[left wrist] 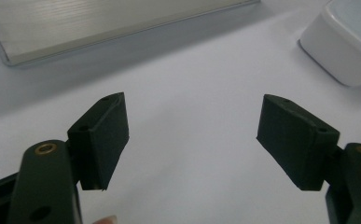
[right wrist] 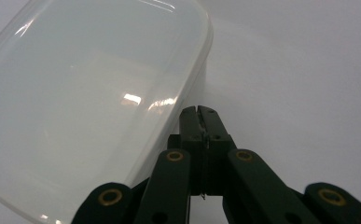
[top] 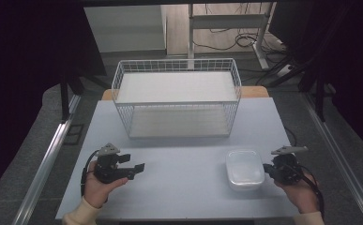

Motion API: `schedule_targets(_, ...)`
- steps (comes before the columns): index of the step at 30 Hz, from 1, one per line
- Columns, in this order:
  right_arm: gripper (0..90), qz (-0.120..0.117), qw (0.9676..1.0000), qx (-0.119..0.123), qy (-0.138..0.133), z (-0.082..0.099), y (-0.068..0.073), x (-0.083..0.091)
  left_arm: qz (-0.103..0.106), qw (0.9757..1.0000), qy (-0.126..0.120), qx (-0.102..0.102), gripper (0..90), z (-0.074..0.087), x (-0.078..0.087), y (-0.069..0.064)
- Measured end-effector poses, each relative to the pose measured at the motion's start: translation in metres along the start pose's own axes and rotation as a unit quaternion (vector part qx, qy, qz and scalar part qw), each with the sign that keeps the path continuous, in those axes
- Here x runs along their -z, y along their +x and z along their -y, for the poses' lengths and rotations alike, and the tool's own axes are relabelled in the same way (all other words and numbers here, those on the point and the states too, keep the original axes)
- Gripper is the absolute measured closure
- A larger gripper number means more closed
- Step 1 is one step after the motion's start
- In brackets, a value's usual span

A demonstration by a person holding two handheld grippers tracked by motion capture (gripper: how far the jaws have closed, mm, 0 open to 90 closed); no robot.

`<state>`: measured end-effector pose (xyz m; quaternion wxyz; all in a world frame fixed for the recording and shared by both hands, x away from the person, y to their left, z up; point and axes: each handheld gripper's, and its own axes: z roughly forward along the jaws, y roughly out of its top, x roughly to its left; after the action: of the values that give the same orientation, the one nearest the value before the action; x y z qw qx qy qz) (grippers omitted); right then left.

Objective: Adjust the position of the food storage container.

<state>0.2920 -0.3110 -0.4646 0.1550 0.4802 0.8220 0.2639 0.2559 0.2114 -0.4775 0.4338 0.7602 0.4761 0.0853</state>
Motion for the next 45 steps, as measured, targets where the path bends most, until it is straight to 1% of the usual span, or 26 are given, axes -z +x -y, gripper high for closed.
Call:
schedule_targets(3, 89.5, -0.011, 0.9998, 0.016, 0.001, -0.009, 0.009, -0.005, -0.001, 1.0, -0.001, 0.001, 24.7, 0.0, 0.0, 0.0)
schedule_targets(6, 89.5, -0.022, 0.999, 0.038, 0.002, -0.018, 0.022, -0.011, 0.0, 1.0, -0.002, 0.002, 24.7, 0.0, 0.001, 0.0)
schedule_targets(7, 89.5, -0.026, 0.9988, 0.042, 0.003, -0.02, 0.025, -0.012, -0.001, 1.0, -0.002, 0.002, 24.7, 0.0, 0.001, 0.0)
schedule_targets(10, 89.5, -0.042, 0.9972, 0.061, 0.009, -0.027, 0.04, -0.018, 0.0, 1.0, -0.003, 0.003, 24.6, 0.0, 0.002, 0.0)
schedule_targets(13, 89.5, -0.053, 0.9954, 0.079, 0.011, -0.031, 0.052, -0.023, 0.002, 1.0, -0.005, 0.005, 24.7, -0.001, 0.002, 0.001)
schedule_targets(16, 89.5, -0.063, 0.9942, 0.086, 0.013, -0.035, 0.063, -0.027, 0.003, 1.0, -0.004, 0.006, 24.7, 0.0, 0.002, 0.002)
schedule_targets(20, 89.5, -0.078, 0.9916, 0.102, 0.018, -0.042, 0.078, -0.034, 0.003, 1.0, -0.005, 0.007, 24.6, -0.001, 0.002, 0.002)
schedule_targets(25, 89.5, -0.089, 0.9886, 0.119, 0.025, -0.046, 0.096, -0.042, 0.008, 0.9999, -0.009, 0.01, 24.6, -0.001, 0.004, 0.001)
schedule_targets(27, 89.5, -0.093, 0.9875, 0.125, 0.025, -0.047, 0.102, -0.043, 0.007, 0.9999, -0.009, 0.011, 24.6, -0.001, 0.004, 0.002)
schedule_targets(31, 89.5, -0.11, 0.9854, 0.127, 0.027, -0.049, 0.113, -0.046, 0.004, 0.9999, -0.004, 0.011, 24.5, 0.0, 0.001, 0.003)
schedule_targets(33, 89.5, -0.112, 0.9841, 0.135, 0.027, -0.05, 0.118, -0.048, 0.003, 0.9999, -0.004, 0.012, 24.5, 0.0, 0.002, 0.002)
schedule_targets(37, 89.5, -0.135, 0.9788, 0.149, 0.037, -0.05, 0.134, -0.05, 0.003, 0.9999, -0.008, 0.011, 24.5, 0.0, 0.004, 0.002)
schedule_targets(42, 89.5, -0.145, 0.9758, 0.159, 0.038, -0.048, 0.145, -0.052, 0.003, 0.9999, -0.005, 0.01, 24.5, 0.0, 0.002, 0.002)
schedule_targets(45, 89.5, -0.149, 0.9755, 0.158, 0.036, -0.048, 0.146, -0.053, 0.003, 0.9999, -0.006, 0.009, 24.5, 0.0, 0.003, 0.002)
